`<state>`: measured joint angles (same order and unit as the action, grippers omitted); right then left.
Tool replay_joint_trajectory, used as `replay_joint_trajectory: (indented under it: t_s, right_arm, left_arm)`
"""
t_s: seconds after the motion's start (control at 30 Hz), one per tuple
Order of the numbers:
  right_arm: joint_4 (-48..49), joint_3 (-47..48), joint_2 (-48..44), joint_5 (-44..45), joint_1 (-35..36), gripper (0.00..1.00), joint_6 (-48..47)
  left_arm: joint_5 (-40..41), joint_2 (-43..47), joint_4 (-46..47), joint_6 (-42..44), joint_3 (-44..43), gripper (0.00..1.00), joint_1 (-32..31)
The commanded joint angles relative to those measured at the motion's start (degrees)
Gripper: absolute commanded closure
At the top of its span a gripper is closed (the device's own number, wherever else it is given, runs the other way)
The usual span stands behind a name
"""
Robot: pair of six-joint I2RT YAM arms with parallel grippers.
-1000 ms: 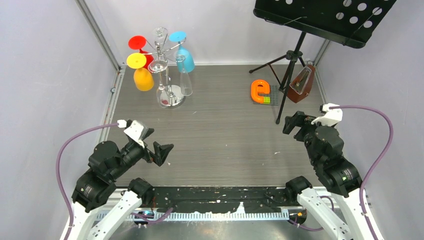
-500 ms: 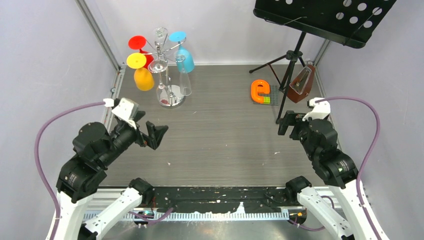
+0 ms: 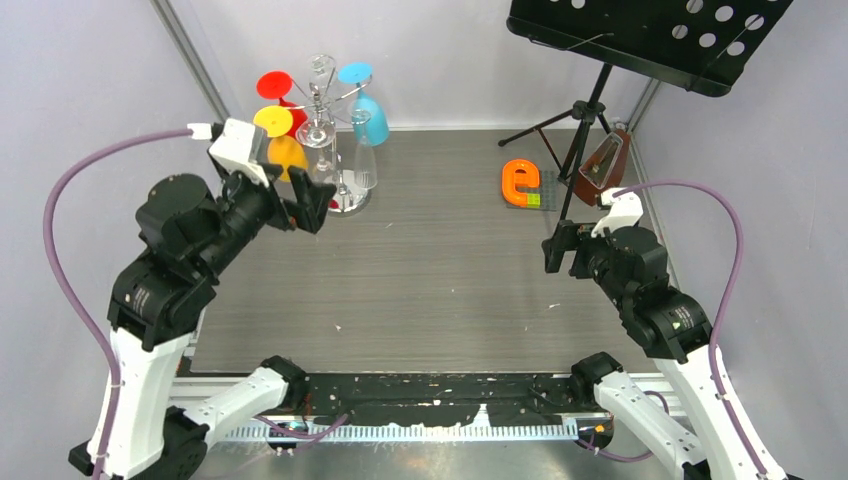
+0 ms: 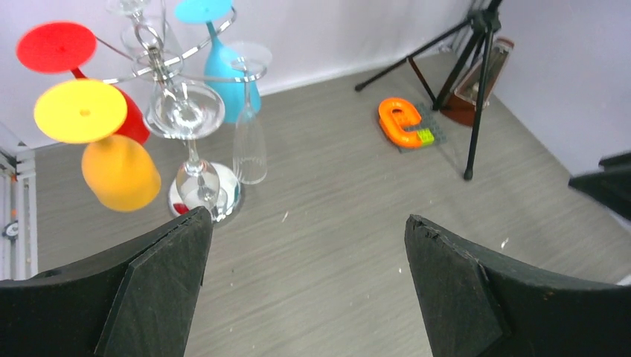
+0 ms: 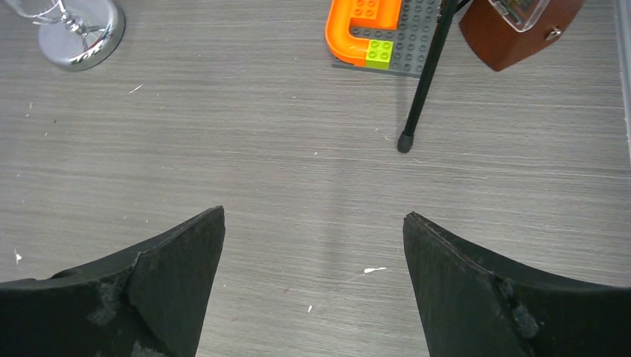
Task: Take the wine glass off the wine glass rack
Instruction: Pick up the wine rack from the center of the board.
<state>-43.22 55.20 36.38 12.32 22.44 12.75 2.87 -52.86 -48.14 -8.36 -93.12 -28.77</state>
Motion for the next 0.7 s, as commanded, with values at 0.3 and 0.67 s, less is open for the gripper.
replay_joint_trajectory:
  t_s: [0.3,0.67]
  right_arm:
    - [-1.5,2.1,-1.6,-5.3,0.2,0.03,-2.1]
    - [-2.0,0.8,-2.7,-6.6,0.2,0.02,-1.3]
  left_arm:
    - [3.5,-11.6,4.0,-7.3,-14.6,0.09,10.3]
    - [10.8,-22.9,1.8,-9.6,-24.2,0.12,10.9]
